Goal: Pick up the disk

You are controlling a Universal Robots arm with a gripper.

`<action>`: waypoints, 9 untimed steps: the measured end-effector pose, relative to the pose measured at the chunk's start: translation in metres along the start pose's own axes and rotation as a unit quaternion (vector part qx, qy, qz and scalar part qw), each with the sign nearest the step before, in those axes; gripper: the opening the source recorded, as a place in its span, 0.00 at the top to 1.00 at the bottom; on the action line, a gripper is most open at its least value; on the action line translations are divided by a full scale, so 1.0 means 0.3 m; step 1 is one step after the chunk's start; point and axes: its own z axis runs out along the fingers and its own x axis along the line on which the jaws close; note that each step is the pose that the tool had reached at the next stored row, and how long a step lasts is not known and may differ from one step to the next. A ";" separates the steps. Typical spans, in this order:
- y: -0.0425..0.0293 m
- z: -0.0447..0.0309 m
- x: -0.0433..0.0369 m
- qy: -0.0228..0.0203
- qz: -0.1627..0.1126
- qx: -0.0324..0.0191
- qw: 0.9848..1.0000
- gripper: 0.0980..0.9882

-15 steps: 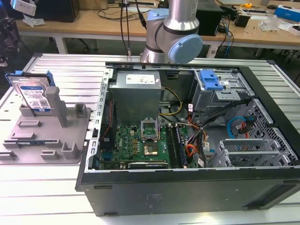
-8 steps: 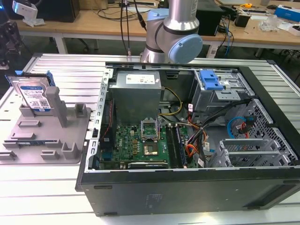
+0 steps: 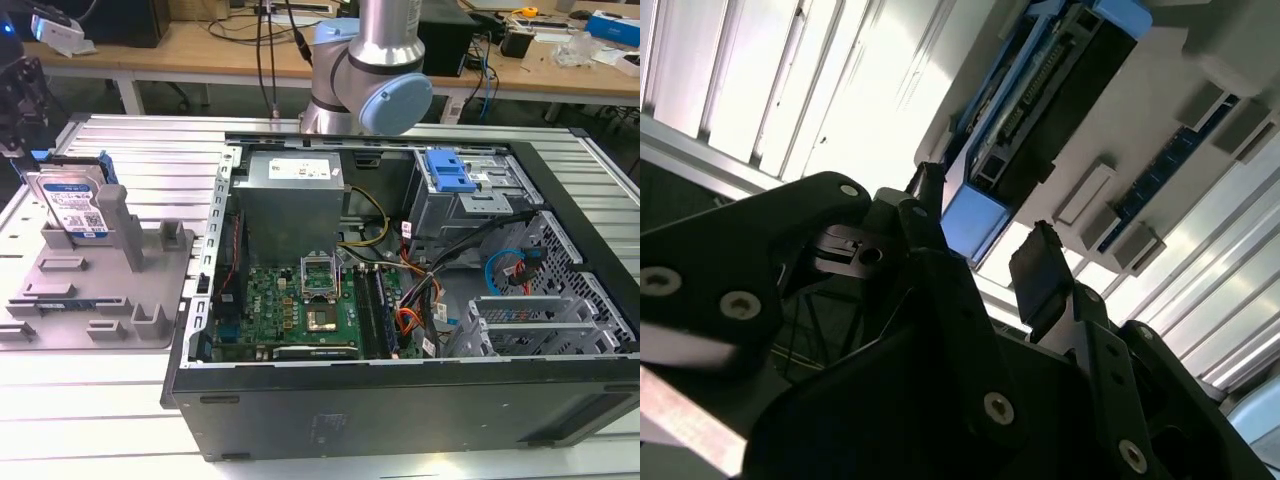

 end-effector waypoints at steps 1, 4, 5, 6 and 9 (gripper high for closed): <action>0.000 0.004 0.000 0.000 0.000 0.000 1.000 0.50; 0.000 0.018 0.000 0.000 0.000 0.000 1.000 0.50; 0.000 0.022 0.000 0.000 0.000 0.000 1.000 0.50; 0.000 0.024 0.000 0.000 0.000 0.000 1.000 0.50; 0.000 0.035 0.000 0.000 0.000 0.000 1.000 0.50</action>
